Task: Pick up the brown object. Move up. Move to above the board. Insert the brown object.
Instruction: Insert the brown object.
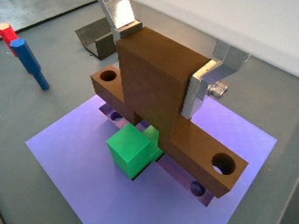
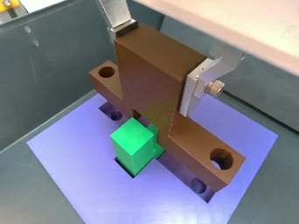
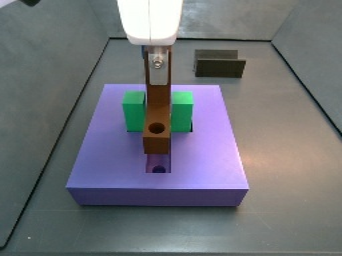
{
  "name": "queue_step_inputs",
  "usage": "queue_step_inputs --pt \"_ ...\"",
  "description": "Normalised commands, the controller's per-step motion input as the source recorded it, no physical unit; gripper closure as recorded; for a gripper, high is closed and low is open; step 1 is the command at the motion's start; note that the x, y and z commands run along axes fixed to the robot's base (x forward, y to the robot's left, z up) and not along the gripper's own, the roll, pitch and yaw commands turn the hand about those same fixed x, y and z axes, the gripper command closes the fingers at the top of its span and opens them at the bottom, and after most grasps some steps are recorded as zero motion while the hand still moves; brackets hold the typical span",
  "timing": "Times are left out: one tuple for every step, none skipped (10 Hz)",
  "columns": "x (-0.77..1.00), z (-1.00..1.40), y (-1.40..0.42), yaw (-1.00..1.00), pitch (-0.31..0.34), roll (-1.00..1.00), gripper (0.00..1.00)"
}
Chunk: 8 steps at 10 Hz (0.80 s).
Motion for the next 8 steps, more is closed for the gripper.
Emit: queue_step_inputs --pt "0.00 -0.14 0.00 -0.11 -0.001 0.04 1.00" --pt "0.00 -0.16 0.00 -0.13 -0.001 0.02 1.00" --pt "0.00 -0.23 -0.02 -0.09 -0.033 0.00 1.00" --pt "0.00 -0.25 -0.05 -0.03 -0.084 0.02 1.00" --pt "0.00 -0.24 -0.01 -0.04 -0.086 0.03 1.00" --pt "0.00 -0.21 0.00 -0.04 -0.067 0.04 1.00" --pt "0.07 -0.18 0.00 -0.03 -0.044 0.13 1.00" --pt "0.03 -0.18 0.00 -0.05 -0.027 0.19 1.00"
